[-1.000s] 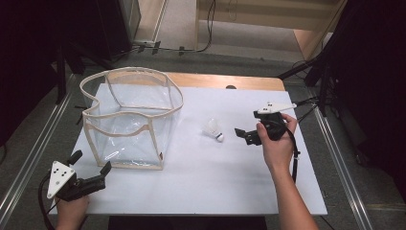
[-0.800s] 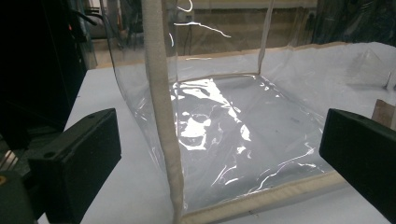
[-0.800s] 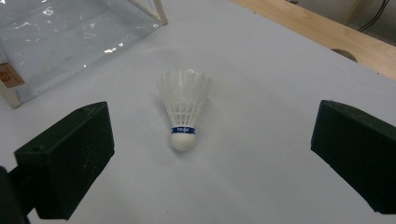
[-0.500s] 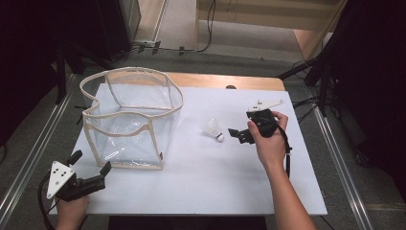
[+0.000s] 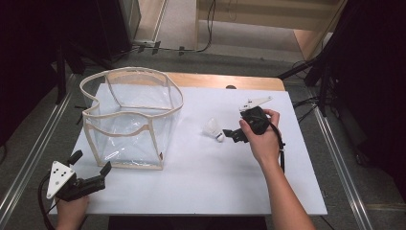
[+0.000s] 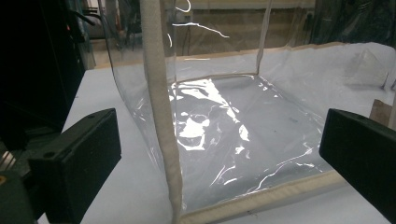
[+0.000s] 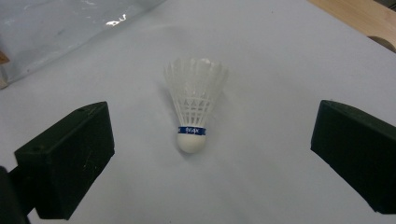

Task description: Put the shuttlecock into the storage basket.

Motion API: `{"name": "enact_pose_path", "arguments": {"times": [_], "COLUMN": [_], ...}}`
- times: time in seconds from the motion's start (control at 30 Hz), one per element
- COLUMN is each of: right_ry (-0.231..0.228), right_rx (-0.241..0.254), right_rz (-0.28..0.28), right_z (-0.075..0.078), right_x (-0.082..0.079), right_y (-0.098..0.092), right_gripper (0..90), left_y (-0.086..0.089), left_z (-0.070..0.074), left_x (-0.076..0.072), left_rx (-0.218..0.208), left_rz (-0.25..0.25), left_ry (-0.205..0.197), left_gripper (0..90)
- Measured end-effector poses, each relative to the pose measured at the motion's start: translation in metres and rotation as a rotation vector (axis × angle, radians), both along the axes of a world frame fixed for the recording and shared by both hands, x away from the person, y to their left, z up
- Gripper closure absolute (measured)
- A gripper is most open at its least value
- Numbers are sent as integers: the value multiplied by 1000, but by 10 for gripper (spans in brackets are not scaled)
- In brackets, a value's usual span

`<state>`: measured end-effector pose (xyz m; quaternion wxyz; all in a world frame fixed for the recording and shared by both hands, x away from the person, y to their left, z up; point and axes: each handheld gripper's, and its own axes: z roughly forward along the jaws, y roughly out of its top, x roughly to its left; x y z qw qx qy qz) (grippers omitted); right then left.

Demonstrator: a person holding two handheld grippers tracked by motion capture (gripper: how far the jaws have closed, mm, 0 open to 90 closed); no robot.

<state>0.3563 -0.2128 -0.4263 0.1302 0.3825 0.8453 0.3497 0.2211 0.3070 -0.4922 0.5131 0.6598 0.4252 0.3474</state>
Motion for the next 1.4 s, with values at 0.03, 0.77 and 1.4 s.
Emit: {"name": "enact_pose_path", "arguments": {"times": [0.03, 0.77, 1.4], "right_ry": [4, 101, 197], "right_rx": [-6, -138, -170], "right_rz": [2, -5, -28], "right_z": [-1, -16, -36], "right_x": [1, 17, 29], "right_y": [1, 26, 38], "right_gripper": [0, 57, 58], "left_y": [0, 0, 0], "left_z": [0, 0, 0], "left_x": [0, 0, 0], "left_rx": [0, 3, -2], "left_rz": [-1, -5, -6], "left_ry": [0, 0, 0], "left_gripper": [0, 0, 0]}}
